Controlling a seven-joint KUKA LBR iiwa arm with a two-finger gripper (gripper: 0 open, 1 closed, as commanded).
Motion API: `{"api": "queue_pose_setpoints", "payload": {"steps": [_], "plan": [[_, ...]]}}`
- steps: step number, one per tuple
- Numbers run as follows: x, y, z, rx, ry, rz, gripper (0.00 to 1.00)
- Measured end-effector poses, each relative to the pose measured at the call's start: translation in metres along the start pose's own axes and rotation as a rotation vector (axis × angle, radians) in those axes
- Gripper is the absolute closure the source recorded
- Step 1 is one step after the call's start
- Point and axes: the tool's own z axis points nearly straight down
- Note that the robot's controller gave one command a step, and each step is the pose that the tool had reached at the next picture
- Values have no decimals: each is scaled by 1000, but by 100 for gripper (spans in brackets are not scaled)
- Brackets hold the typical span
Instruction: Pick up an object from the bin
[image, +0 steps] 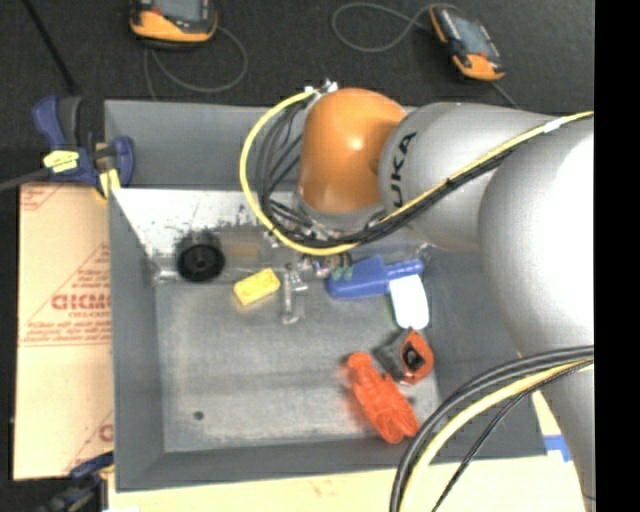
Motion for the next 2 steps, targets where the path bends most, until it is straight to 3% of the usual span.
{"api": "queue_pose_setpoints", "payload": {"steps": [1,2], "plan": [[2,10,1,-3,3,-59,0],[3,6,12,-3,2,243,0]]}}
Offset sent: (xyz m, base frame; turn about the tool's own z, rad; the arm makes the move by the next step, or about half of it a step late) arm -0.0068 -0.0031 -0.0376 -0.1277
